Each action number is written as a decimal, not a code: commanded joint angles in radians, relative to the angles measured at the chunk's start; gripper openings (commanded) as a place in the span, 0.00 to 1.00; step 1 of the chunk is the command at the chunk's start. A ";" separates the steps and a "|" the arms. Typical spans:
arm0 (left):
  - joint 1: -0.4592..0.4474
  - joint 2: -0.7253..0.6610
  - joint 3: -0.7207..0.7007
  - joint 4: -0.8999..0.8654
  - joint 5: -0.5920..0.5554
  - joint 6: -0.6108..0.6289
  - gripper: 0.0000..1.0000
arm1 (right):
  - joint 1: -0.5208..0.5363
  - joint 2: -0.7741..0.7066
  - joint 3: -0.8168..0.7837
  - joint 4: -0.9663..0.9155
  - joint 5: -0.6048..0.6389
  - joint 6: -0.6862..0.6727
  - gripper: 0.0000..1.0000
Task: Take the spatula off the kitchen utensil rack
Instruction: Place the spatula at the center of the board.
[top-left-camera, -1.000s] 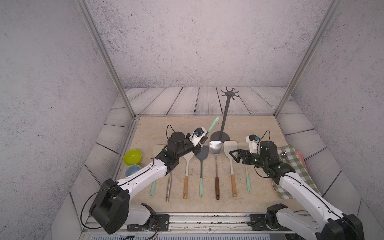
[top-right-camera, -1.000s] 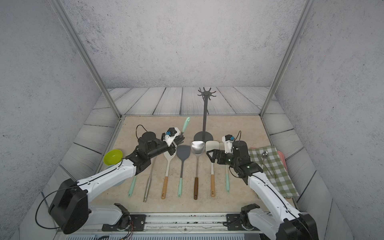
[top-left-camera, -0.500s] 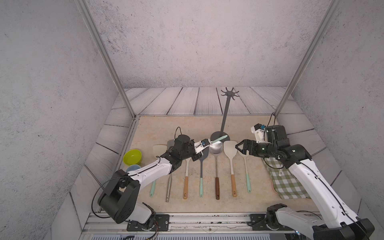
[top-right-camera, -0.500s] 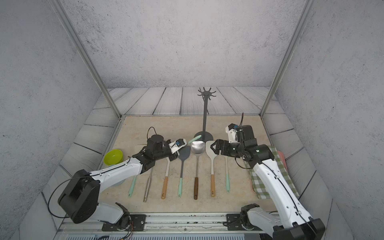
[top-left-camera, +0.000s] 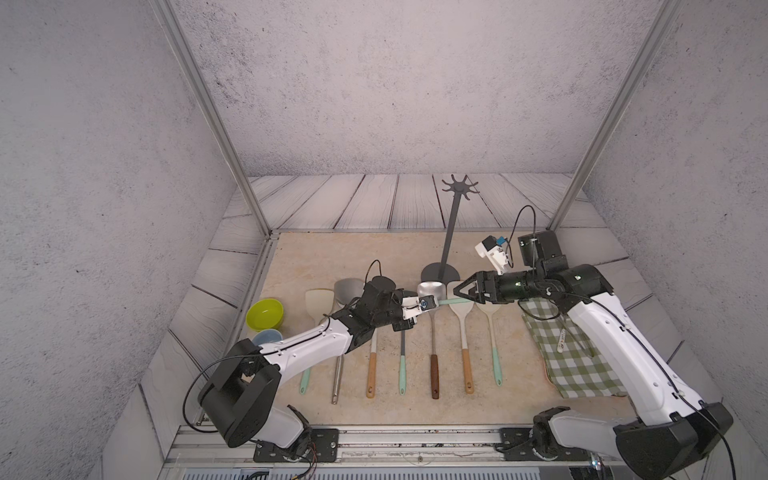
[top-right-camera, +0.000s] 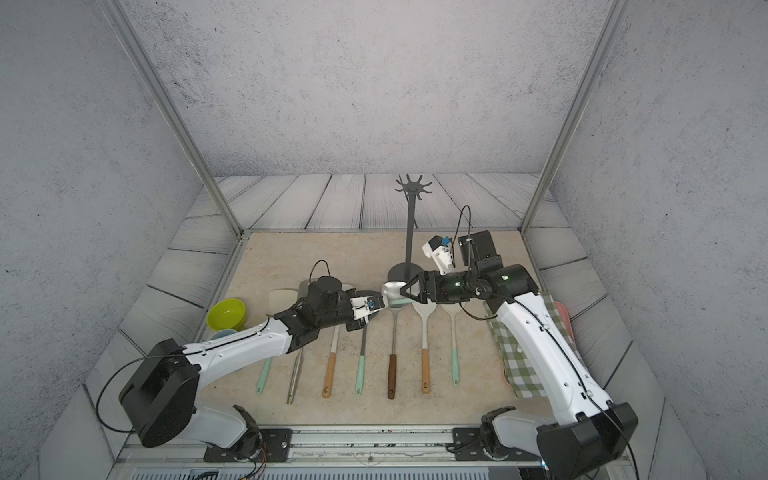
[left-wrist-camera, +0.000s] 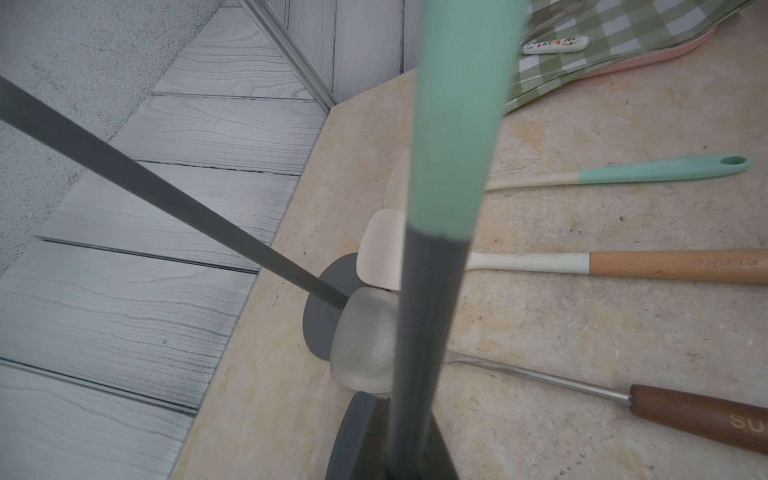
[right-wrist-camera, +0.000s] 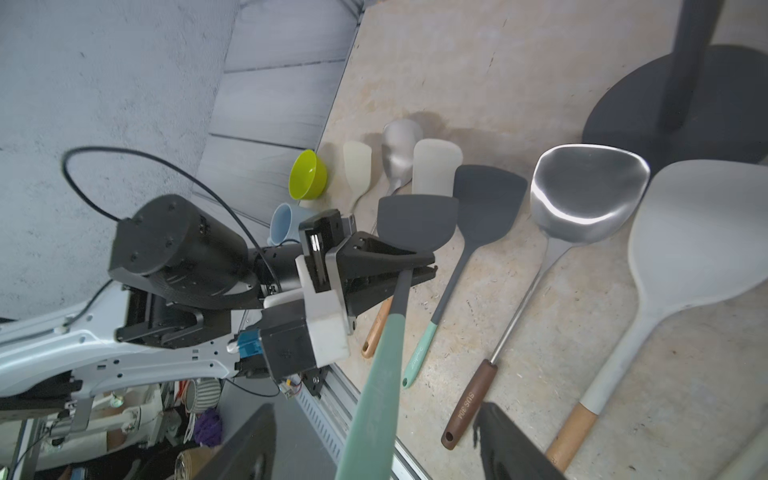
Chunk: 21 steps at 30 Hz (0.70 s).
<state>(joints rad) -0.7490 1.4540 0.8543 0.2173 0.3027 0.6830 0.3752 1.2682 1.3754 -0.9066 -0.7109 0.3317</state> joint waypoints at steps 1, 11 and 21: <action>-0.012 -0.019 0.038 -0.007 -0.011 0.025 0.00 | 0.052 0.024 0.019 -0.054 -0.016 -0.051 0.71; -0.027 -0.008 0.042 -0.007 -0.038 0.040 0.00 | 0.102 0.106 0.065 -0.167 0.076 -0.124 0.45; -0.033 -0.002 0.042 0.003 -0.051 0.030 0.00 | 0.113 0.076 0.040 -0.129 0.161 -0.096 0.00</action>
<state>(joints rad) -0.7765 1.4540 0.8619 0.1986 0.2504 0.7216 0.4793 1.3720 1.4189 -1.0477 -0.5755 0.2352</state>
